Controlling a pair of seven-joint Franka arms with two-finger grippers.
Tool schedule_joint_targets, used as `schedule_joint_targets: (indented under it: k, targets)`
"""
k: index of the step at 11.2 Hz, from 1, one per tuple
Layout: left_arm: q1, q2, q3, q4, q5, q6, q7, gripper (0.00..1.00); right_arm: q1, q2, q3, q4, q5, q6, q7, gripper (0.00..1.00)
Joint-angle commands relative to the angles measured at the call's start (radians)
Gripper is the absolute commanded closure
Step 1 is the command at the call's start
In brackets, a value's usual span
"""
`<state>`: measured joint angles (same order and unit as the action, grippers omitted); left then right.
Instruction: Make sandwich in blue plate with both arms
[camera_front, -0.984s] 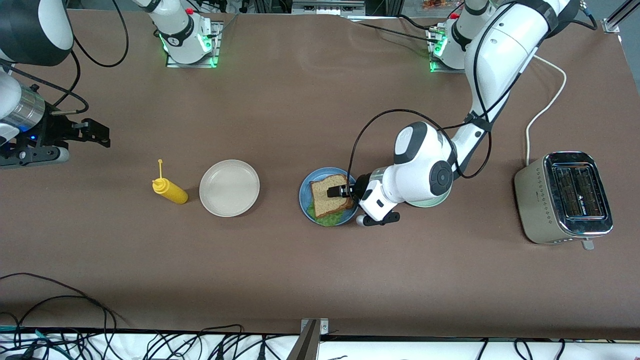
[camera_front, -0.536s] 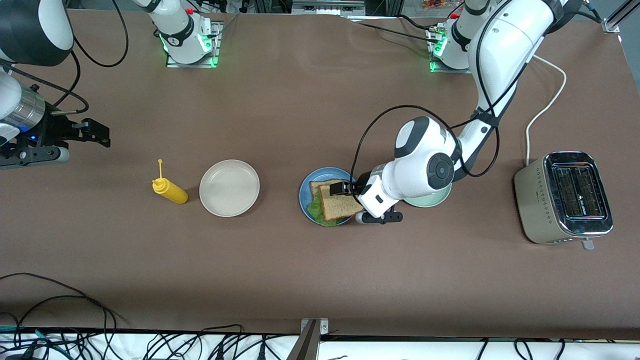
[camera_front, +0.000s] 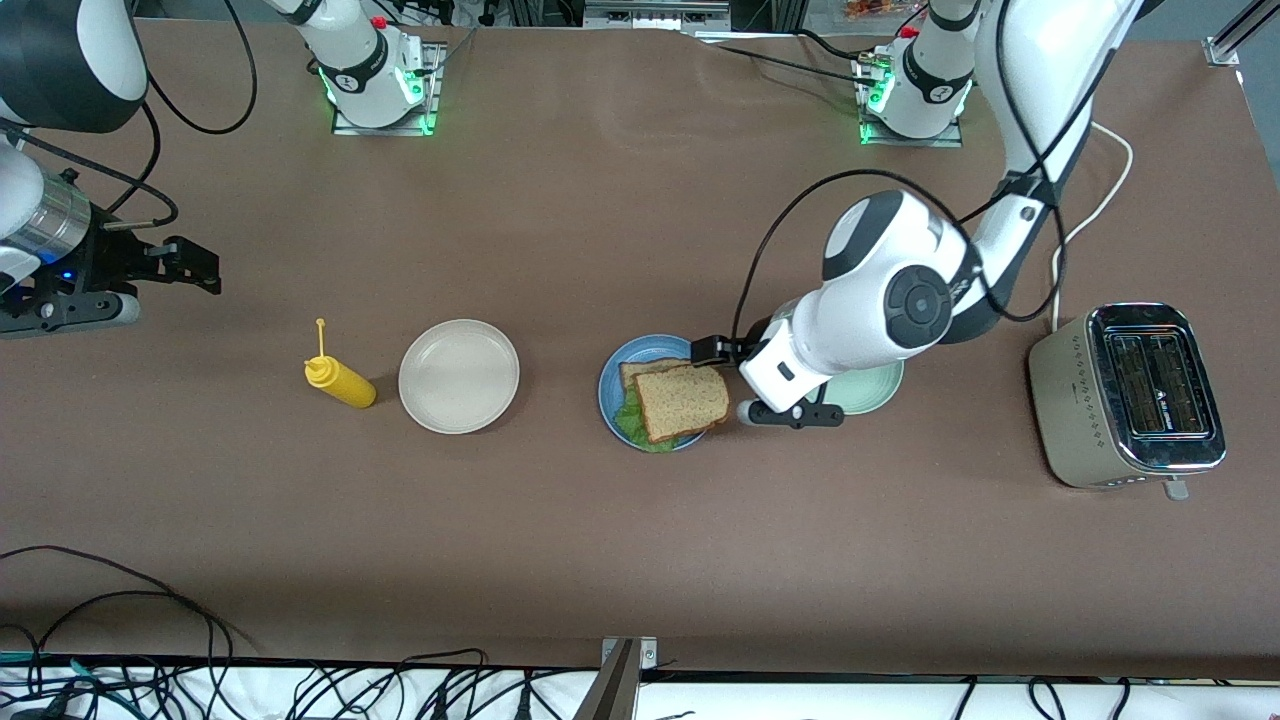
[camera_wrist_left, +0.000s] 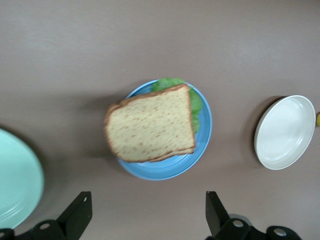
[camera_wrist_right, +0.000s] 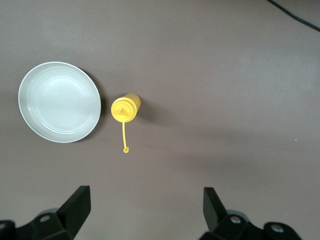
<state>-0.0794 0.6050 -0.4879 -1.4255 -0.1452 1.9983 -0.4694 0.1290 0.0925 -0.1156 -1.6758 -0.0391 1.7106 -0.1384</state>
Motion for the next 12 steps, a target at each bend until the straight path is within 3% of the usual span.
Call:
schedule_joint_targets:
  k: [1, 6, 9, 12]
  targets:
    - [0.010, -0.126, 0.067, -0.009, 0.033, -0.154, -0.012, 0.00, -0.003, -0.022, -0.006, -0.022, 0.007, 0.001, -0.026, 0.00]
    - [0.012, -0.278, 0.124, 0.037, 0.211, -0.384, 0.020, 0.00, -0.003, -0.020, -0.006, -0.021, 0.008, 0.001, -0.027, 0.00]
    - [0.012, -0.295, 0.192, 0.140, 0.202, -0.538, 0.067, 0.00, -0.003, -0.020, -0.006, -0.021, 0.008, 0.003, -0.027, 0.00]
    - [0.018, -0.391, 0.268, 0.125, 0.200, -0.552, 0.124, 0.00, -0.003, -0.020, -0.006, -0.021, 0.015, 0.006, -0.027, 0.00]
